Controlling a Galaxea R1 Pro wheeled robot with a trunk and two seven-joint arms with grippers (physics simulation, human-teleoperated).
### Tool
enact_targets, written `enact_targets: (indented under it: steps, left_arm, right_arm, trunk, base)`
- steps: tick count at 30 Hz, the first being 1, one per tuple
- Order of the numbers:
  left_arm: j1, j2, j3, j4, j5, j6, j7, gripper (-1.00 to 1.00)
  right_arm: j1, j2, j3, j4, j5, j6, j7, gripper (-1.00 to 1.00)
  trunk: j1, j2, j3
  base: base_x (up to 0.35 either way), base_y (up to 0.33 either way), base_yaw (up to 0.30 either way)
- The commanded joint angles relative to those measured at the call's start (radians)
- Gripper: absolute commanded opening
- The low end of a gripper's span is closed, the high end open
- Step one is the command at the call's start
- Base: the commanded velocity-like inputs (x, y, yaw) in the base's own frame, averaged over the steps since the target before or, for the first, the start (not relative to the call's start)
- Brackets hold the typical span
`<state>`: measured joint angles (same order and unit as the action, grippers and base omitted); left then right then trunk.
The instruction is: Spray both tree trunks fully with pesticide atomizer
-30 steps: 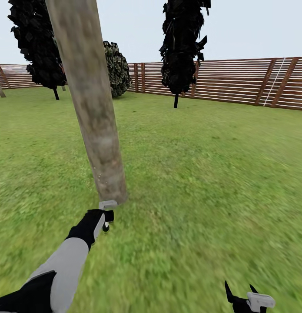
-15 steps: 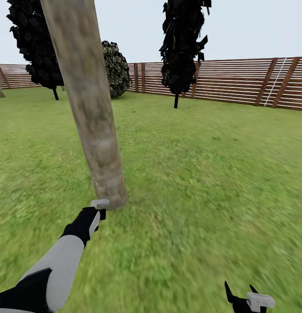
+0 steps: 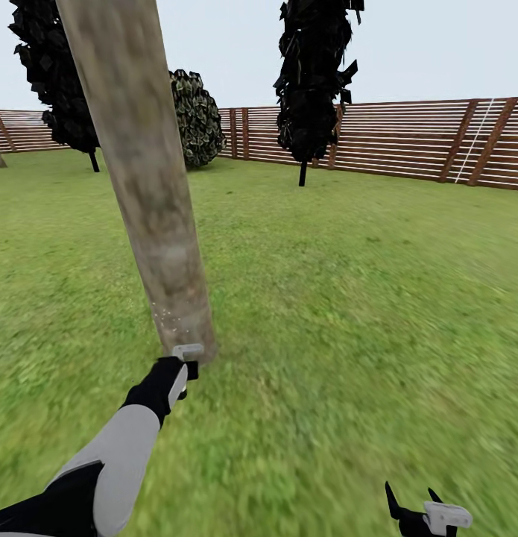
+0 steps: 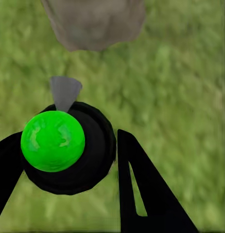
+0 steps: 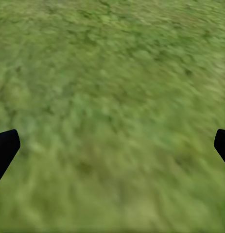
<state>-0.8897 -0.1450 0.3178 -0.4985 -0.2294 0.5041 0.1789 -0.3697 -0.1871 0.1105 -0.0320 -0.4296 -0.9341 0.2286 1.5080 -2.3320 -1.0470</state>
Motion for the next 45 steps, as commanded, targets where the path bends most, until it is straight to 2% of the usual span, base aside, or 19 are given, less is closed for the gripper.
enact_targets:
  steps: [1, 4, 6, 7, 8, 11, 13, 14, 17, 21, 25, 26, 27, 28, 30, 35, 38, 42, 45]
  left_arm:
    - [0.000, -0.001, 0.000, 0.000, -0.002, 0.000, 0.001, -1.00]
    - [0.001, 0.010, -0.004, 0.001, -0.006, -0.001, 0.000, -1.00]
    - [0.010, 0.030, -0.003, 0.001, -0.009, -0.001, -0.001, -1.00]
    - [0.016, 0.067, -0.002, 0.001, -0.005, -0.001, -0.002, -1.00]
    - [0.017, 0.092, 0.000, 0.002, -0.003, -0.001, -0.002, -1.00]
    - [0.022, 0.125, 0.000, 0.003, -0.002, -0.003, -0.002, -1.00]
    - [0.036, 0.103, -0.003, 0.003, -0.004, -0.008, -0.003, -1.00]
    - [0.037, 0.077, -0.004, 0.002, -0.005, -0.010, -0.003, -1.00]
    - [0.038, 0.046, -0.009, 0.002, -0.005, -0.009, -0.003, -1.00]
    - [0.038, 0.030, -0.018, -0.006, -0.006, -0.006, -0.001, -1.00]
    - [0.035, 0.043, -0.018, -0.017, -0.007, -0.001, -0.001, -1.00]
    - [0.034, 0.055, -0.015, -0.024, -0.006, 0.000, -0.001, -1.00]
    - [0.032, 0.095, -0.011, -0.038, -0.002, 0.003, -0.001, -1.00]
    - [0.031, 0.107, -0.010, -0.041, 0.000, 0.003, -0.001, -1.00]
    - [0.032, 0.114, -0.013, -0.043, -0.001, 0.003, 0.000, -1.00]
    - [0.027, 0.086, -0.017, -0.046, -0.002, 0.002, 0.001, -1.00]
    - [0.022, 0.050, -0.018, -0.046, -0.002, 0.003, 0.001, -1.00]
    - [0.022, 0.050, -0.019, -0.046, -0.003, 0.007, 0.001, -1.00]
    - [0.024, 0.068, -0.013, -0.081, -0.002, 0.039, -0.001, -1.00]
  right_arm:
    - [0.000, 0.000, 0.000, 0.000, 0.000, 0.000, 0.000, 1.00]
    - [0.000, 0.000, 0.000, 0.000, 0.000, 0.000, 0.000, 1.00]
    - [0.000, 0.000, 0.000, 0.001, 0.000, 0.001, 0.000, 1.00]
    - [0.000, 0.000, 0.000, 0.001, 0.000, 0.001, 0.000, 1.00]
    - [0.000, 0.000, 0.000, 0.001, 0.000, 0.001, 0.000, 1.00]
    - [0.000, 0.000, 0.000, 0.001, 0.000, 0.002, 0.000, 1.00]
    - [0.000, 0.000, 0.000, 0.001, 0.000, 0.002, 0.000, 1.00]
    - [0.000, 0.000, 0.000, 0.001, 0.000, 0.002, 0.000, 1.00]
    - [0.000, 0.000, 0.000, 0.001, 0.000, 0.003, 0.000, 1.00]
    - [0.000, 0.000, 0.000, 0.001, 0.000, 0.002, 0.000, 1.00]
    - [0.000, 0.000, 0.000, 0.001, 0.000, 0.002, 0.000, 1.00]
    - [0.000, 0.000, 0.000, 0.000, 0.000, 0.002, 0.000, 1.00]
    - [0.000, 0.000, 0.000, 0.000, 0.000, 0.003, 0.000, 1.00]
    - [0.000, 0.000, 0.000, 0.000, 0.000, 0.003, 0.000, 1.00]
    - [0.000, 0.000, 0.000, 0.001, 0.000, 0.003, 0.000, 1.00]
    - [0.000, 0.000, 0.000, 0.001, 0.000, 0.003, 0.000, 1.00]
    - [0.000, 0.000, 0.000, 0.000, 0.000, 0.003, 0.000, 1.00]
    - [0.000, 0.000, 0.000, 0.000, 0.000, 0.003, 0.000, 1.00]
    - [0.000, 0.000, 0.000, 0.001, 0.000, 0.003, 0.000, 1.00]
  trunk:
    - [0.000, 0.000, 0.000]
    - [0.000, 0.000, 0.000]
    - [0.000, 0.000, 0.000]
    - [0.000, 0.000, 0.000]
    - [0.000, 0.000, 0.000]
    - [0.000, 0.000, 0.000]
    - [0.000, 0.000, 0.000]
    - [0.000, 0.000, 0.000]
    - [0.000, 0.000, 0.000]
    - [0.000, 0.000, 0.000]
    - [0.000, 0.000, 0.000]
    - [0.000, 0.000, 0.000]
    - [0.000, 0.000, 0.000]
    - [0.000, 0.000, 0.000]
    - [0.000, 0.000, 0.000]
    - [0.000, 0.000, 0.000]
    - [0.000, 0.000, 0.000]
    - [0.000, 0.000, 0.000]
    - [0.000, 0.000, 0.000]
  base:
    - [0.000, 0.000, 0.000]
    - [0.000, 0.000, 0.000]
    - [0.000, 0.000, 0.000]
    - [0.000, 0.000, 0.000]
    - [0.000, 0.000, 0.000]
    - [0.000, 0.000, 0.000]
    - [-0.070, 0.000, 0.000]
    - [-0.272, 0.000, 0.000]
    - [-0.275, 0.000, 0.000]
    - [-0.062, 0.000, 0.000]
    - [-0.005, 0.000, 0.000]
    - [0.000, 0.000, 0.000]
    - [0.000, 0.000, 0.000]
    - [0.000, 0.000, 0.000]
    - [0.000, 0.000, 0.000]
    - [-0.206, 0.000, 0.000]
    - [-0.292, 0.000, 0.000]
    - [-0.075, 0.000, 0.000]
    - [-0.010, 0.000, 0.000]
